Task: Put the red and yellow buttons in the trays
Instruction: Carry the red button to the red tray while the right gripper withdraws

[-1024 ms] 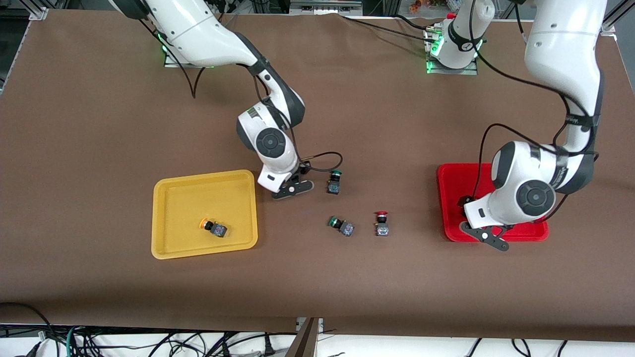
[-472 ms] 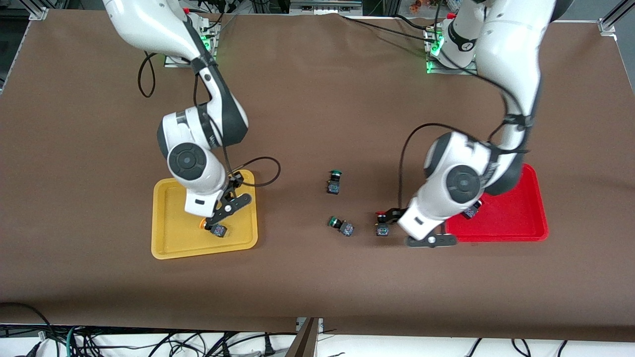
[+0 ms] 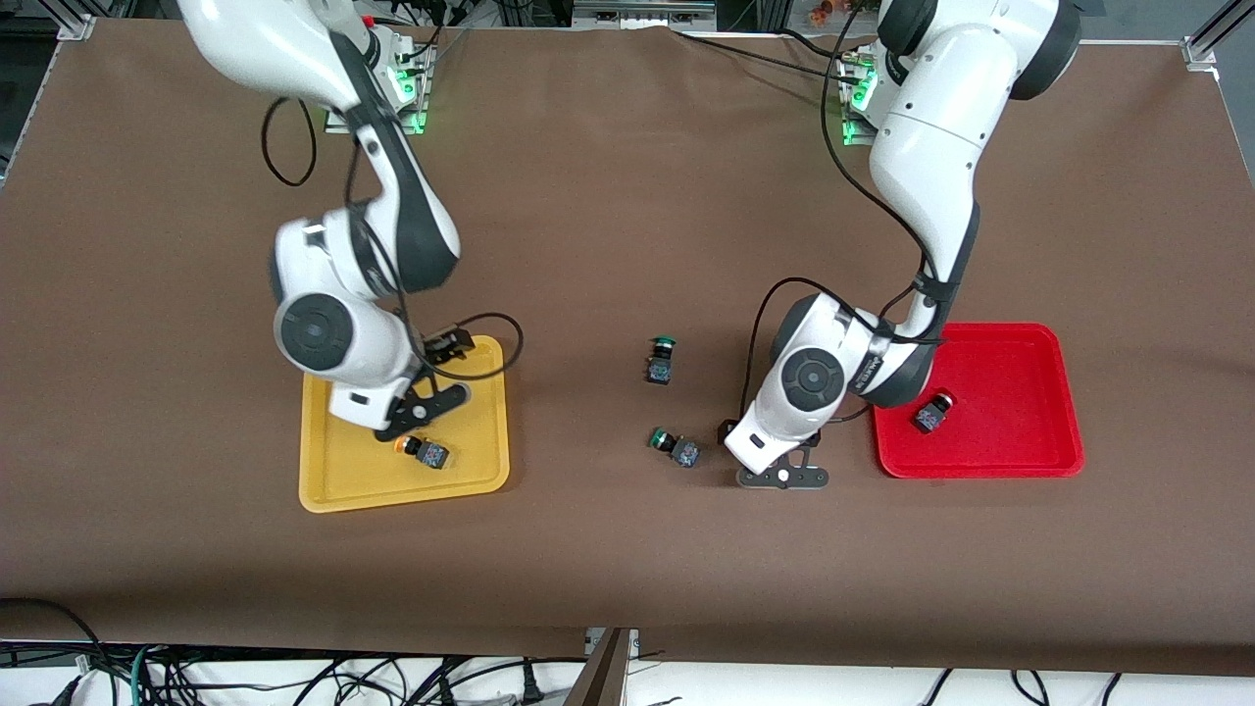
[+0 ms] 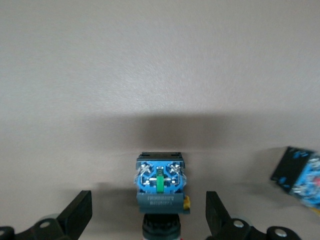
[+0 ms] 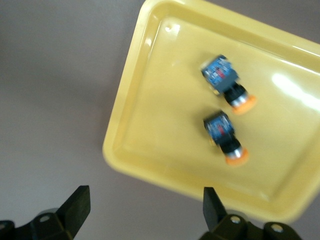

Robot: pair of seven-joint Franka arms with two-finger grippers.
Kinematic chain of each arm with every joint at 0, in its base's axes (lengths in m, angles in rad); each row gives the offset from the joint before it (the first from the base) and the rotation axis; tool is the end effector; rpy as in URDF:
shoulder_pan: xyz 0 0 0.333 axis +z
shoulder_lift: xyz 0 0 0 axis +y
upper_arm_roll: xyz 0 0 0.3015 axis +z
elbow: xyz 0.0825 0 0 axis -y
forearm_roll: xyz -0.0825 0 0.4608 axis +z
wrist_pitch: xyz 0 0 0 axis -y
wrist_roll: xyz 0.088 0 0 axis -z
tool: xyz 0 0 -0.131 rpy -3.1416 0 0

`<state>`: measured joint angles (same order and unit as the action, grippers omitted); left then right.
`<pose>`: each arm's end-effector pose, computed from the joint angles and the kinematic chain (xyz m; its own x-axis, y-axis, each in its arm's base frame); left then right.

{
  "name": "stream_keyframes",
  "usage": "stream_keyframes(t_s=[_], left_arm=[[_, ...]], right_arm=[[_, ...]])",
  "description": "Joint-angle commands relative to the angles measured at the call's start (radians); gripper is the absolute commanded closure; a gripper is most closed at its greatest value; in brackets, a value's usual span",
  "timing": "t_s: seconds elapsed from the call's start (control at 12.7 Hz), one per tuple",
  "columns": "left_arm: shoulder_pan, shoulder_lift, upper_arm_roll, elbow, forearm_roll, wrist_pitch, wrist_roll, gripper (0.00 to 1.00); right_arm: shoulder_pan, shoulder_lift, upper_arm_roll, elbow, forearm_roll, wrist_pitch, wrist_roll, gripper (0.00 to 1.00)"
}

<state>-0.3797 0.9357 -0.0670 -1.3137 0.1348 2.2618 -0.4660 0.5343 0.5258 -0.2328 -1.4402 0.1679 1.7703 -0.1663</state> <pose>0.7207 -0.3291 0.0917 0.9986 -0.0390 0.0351 -0.0376 -0.9985 -0.0396 0.6956 0.2572 0.3136 0.8891 0.4245 -0.1713 0.4189 -0.9054 -0.0691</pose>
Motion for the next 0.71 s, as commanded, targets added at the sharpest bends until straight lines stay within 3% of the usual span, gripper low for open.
stream_keyframes(t_s=[0.0,0.16,0.24,0.39,0.55,0.63], left_arm=[[-0.019,-0.005,0.007,-0.054,0.039,0.062,0.0,0.88],[-0.019,-0.018,0.006,-0.055,0.031,0.048,-0.046,1.0],[-0.018,-0.041,0.006,-0.05,0.031,0.013,-0.045,1.0],[-0.005,-0.136,0.015,-0.041,0.043,-0.212,-0.017,1.0],[0.042,-0.214,0.027,-0.038,0.055,-0.481,0.244,1.0],[0.089,-0.222,0.032,-0.038,0.072,-0.552,0.392,1.0]], right_arm=[[-0.002,-0.175,-0.008,-0.011,-0.004,-0.132,0.137,0.0],[-0.002,-0.283,-0.006,-0.028,-0.068,-0.196,0.189,0.0],[-0.002,-0.334,-0.006,-0.049,-0.071,-0.215,0.195,0.0],[-0.002,-0.445,-0.011,-0.154,-0.134,-0.21,0.197,0.0],[-0.004,-0.564,-0.016,-0.319,-0.188,-0.117,0.191,0.0],[-0.005,-0.581,-0.022,-0.342,-0.192,-0.108,0.189,0.0]])
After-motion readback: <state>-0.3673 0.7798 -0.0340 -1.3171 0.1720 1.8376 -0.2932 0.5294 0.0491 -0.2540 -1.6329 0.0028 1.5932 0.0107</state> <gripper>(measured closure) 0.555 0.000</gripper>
